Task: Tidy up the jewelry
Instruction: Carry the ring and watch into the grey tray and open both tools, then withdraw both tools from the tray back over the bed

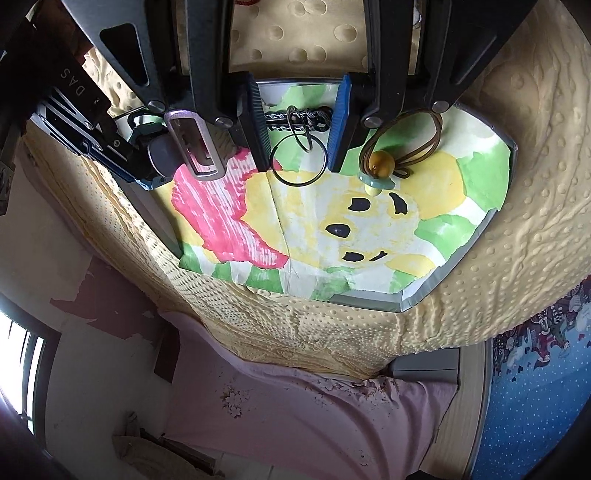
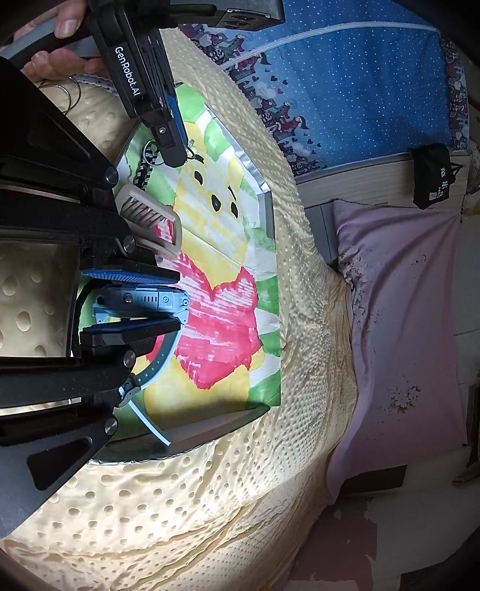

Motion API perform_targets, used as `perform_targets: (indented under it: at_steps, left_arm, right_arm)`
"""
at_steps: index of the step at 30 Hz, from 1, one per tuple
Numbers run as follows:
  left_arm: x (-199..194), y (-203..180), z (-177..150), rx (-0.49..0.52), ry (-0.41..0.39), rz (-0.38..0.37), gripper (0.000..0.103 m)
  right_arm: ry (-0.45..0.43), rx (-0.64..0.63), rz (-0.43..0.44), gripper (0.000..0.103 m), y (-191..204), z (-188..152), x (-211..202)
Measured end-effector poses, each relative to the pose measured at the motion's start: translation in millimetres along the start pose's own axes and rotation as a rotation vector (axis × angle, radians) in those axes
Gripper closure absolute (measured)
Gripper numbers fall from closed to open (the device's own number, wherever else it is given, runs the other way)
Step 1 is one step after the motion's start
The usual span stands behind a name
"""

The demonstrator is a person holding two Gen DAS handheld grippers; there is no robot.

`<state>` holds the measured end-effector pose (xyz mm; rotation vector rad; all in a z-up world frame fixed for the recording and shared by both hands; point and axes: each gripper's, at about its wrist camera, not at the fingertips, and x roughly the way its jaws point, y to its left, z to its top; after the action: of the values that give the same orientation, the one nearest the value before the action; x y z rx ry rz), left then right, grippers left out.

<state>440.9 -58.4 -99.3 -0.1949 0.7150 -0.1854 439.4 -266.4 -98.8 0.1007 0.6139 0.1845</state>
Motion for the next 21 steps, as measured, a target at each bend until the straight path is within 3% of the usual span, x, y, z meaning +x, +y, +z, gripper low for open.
perform_targets:
  at_steps: [3, 5, 6, 7, 9, 11, 15, 17, 19, 21]
  left_arm:
    - [-2.5, -1.3, -0.3, -0.003, -0.006, -0.004, 0.07]
    - [-6.9, -2.8, -0.8, -0.003, -0.024, 0.0, 0.057]
    - [-10.5, -3.8, -1.2, -0.001, -0.04, 0.003, 0.044]
    - [-15.1, -5.0, -1.8, 0.002, -0.062, 0.008, 0.039]
    - [-24.3, -7.6, -2.6, 0.009, -0.093, 0.002, 0.039]
    - [-32.3, -9.4, -3.3, 0.004, -0.106, -0.007, 0.038]
    - [-55.2, -11.1, -8.8, -0.003, -0.157, -0.024, 0.024]
    - [-69.6, -12.0, -13.6, -0.001, -0.183, -0.023, 0.019]
    - [-85.5, -11.3, -20.1, -0.008, -0.208, -0.026, 0.009]
    - [-102.9, -10.1, -28.3, -0.009, -0.239, -0.032, 0.006]
  right_arm:
    - [0.0, 0.003, 0.001, 0.082, -0.8, -1.7, -4.4]
    - [-0.015, 0.008, -0.003, 0.074, -1.5, -3.2, -10.4]
    - [-0.027, 0.012, -0.002, 0.073, -2.8, -2.9, -14.9]
    - [-0.039, 0.015, -0.002, 0.073, -3.6, -3.1, -19.2]
    - [-0.068, 0.021, -0.005, 0.072, -4.8, -3.8, -29.3]
    - [-0.101, 0.038, -0.003, 0.062, -6.8, -5.6, -41.3]
    - [-0.164, 0.059, 0.011, 0.053, -8.4, -12.9, -69.0]
    - [-0.195, 0.069, 0.01, 0.042, -9.4, -18.4, -84.6]
    - [-0.228, 0.086, 0.027, 0.038, -10.9, -24.5, -100.7]
    - [-0.254, 0.098, 0.039, 0.031, -11.5, -31.0, -117.3]
